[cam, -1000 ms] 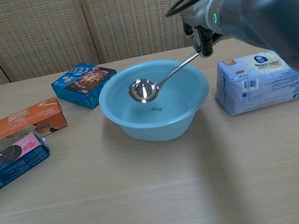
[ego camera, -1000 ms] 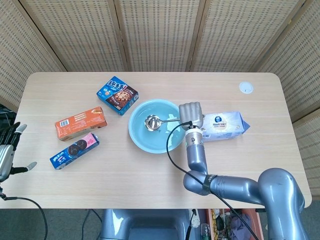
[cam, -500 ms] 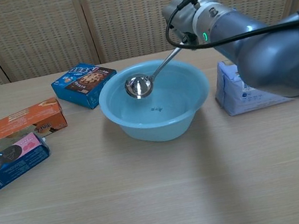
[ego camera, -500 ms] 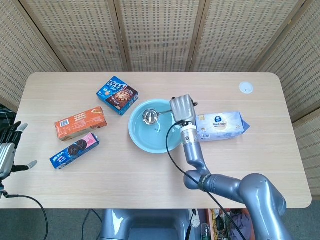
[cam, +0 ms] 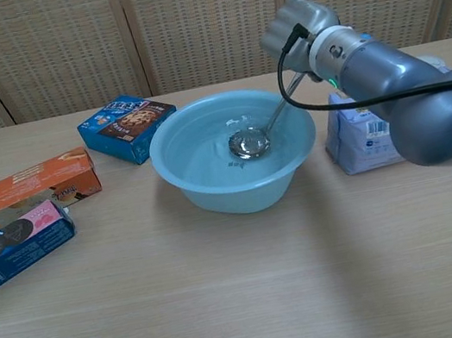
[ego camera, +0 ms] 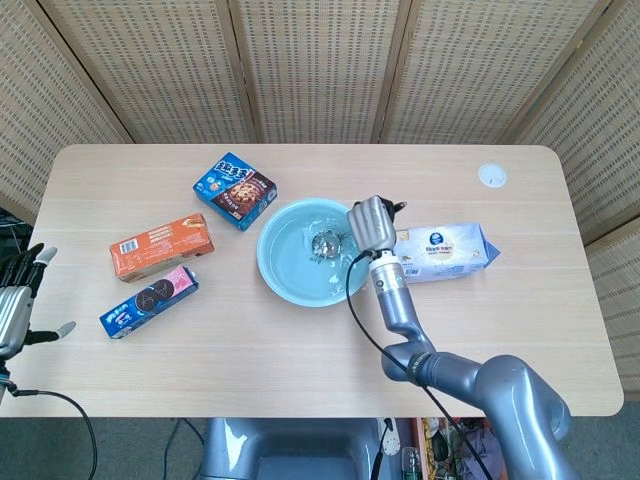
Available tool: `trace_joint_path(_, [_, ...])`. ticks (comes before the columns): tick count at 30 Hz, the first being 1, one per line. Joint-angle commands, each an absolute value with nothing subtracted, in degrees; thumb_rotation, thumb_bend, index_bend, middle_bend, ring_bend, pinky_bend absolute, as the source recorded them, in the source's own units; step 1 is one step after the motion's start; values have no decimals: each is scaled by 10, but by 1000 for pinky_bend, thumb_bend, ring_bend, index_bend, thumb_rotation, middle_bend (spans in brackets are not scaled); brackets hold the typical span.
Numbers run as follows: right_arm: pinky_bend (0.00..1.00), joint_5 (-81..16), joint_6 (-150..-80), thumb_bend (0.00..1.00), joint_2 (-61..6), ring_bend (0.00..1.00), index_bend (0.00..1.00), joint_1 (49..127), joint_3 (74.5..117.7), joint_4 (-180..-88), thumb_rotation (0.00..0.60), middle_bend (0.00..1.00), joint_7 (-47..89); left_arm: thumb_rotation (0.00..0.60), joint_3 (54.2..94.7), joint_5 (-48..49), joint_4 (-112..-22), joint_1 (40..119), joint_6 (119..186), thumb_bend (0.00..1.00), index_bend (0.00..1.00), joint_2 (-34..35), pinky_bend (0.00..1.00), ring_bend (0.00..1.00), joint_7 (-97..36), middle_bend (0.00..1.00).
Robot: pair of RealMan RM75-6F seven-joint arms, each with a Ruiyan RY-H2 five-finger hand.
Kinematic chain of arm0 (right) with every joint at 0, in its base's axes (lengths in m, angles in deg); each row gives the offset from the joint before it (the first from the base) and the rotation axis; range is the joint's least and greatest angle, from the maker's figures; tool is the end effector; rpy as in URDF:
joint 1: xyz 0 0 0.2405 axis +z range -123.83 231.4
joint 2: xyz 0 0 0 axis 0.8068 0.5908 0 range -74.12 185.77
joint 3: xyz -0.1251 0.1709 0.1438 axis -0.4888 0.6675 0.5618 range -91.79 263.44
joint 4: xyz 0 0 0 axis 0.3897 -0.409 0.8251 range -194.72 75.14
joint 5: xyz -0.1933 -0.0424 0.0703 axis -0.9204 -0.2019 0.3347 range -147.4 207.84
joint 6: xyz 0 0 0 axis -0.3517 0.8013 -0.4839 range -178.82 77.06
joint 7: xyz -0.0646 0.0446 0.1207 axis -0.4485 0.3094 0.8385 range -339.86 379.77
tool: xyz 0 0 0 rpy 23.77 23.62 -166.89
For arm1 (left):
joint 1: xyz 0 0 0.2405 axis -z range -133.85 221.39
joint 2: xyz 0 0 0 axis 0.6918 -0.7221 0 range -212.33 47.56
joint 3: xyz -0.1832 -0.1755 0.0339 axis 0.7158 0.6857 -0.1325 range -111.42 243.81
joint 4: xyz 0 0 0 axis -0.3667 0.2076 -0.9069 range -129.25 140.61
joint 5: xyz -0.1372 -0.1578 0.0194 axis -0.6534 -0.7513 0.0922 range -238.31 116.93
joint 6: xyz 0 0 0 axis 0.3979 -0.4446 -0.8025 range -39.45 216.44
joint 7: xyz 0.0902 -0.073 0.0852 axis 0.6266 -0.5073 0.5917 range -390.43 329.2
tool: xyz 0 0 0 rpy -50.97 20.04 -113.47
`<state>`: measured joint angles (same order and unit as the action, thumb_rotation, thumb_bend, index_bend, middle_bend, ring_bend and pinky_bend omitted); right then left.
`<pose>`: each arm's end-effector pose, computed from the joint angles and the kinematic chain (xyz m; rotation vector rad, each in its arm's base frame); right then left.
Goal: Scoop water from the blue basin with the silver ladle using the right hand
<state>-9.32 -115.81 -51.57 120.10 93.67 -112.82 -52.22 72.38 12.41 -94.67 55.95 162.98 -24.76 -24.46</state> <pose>-0.0794 -0.4387 -0.0455 1.6697 -0.0143 0.2916 -0.2972 0.2268 0.1756 -1.3818 -0.9676 -0.7805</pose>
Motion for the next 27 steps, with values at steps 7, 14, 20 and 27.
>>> trace_joint_path(7, [1000, 59, -1184, 926, -495, 997, 736, 1191, 1011, -1263, 600, 998, -672, 600, 722, 125, -949, 560, 1632, 0, 0, -245, 0, 0, -239, 0])
trace_joint_path(14, [1000, 126, -1182, 927, -469, 997, 736, 1187, 1064, -1316, 600, 998, -656, 600, 722, 124, -949, 560, 1633, 0, 0, -245, 0, 0, -239, 0])
trace_joint_path(20, [1000, 212, -1182, 929, -444, 997, 736, 1193, 1118, -1354, 600, 998, -648, 600, 720, 124, -949, 561, 1631, 0, 0, -244, 0, 0, -237, 0])
trace_joint_path(27, [1000, 272, -1189, 931, -414, 997, 736, 1205, 1152, -1385, 600, 998, -643, 600, 720, 123, -950, 561, 1632, 0, 0, -244, 0, 0, -237, 0])
